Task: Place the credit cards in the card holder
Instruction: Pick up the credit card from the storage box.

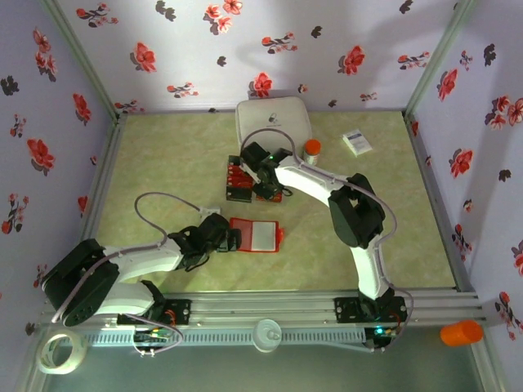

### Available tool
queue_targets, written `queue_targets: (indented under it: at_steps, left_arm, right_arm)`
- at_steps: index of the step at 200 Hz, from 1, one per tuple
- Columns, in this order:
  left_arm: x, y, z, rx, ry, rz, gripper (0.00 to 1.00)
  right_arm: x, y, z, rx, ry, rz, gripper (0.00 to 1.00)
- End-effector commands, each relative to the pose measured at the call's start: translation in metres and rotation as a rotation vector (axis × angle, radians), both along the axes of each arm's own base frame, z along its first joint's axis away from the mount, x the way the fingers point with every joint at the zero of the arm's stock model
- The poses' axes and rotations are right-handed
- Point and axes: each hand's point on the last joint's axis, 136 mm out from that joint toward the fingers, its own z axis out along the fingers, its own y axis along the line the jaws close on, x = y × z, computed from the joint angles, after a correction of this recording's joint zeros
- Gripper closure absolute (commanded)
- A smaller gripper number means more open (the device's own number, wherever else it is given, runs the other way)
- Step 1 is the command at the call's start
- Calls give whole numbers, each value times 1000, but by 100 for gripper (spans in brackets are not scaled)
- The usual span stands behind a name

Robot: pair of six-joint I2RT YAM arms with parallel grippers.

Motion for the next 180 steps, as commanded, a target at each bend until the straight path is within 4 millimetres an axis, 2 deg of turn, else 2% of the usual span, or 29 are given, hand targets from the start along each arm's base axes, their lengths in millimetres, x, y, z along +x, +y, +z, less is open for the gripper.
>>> queue_targets:
  at_steps: [1, 28, 66, 79, 100, 142, 162, 180]
  left_arm:
    - [-3, 8, -9, 28, 17, 2, 0]
    - [-3, 8, -9, 25, 18, 4, 0]
    - [-4, 8, -9, 22, 18, 5, 0]
    - [-3, 8, -9, 18, 18, 6, 0]
    - [-3, 7, -8, 16, 16, 7, 0]
    - [-3, 7, -8, 16, 17, 6, 0]
    - [-3, 7, -8, 15, 16, 6, 0]
    - [-3, 7, -7, 16, 16, 6, 0]
  right_arm:
    - [0, 4, -6, -21, 8, 29, 73]
    - [-2, 4, -6, -21, 14, 48, 80]
    - [-5, 4, -4, -16, 15, 71, 85]
    - [-7, 4, -6, -18, 18, 84, 83]
    - [-5, 2, -8, -31, 11, 90, 73]
    - [-3, -1, -14, -60, 5, 92, 72]
    - [-3, -1, -13, -61, 4, 96, 75]
    - [-4, 0, -10, -52, 4, 110, 86]
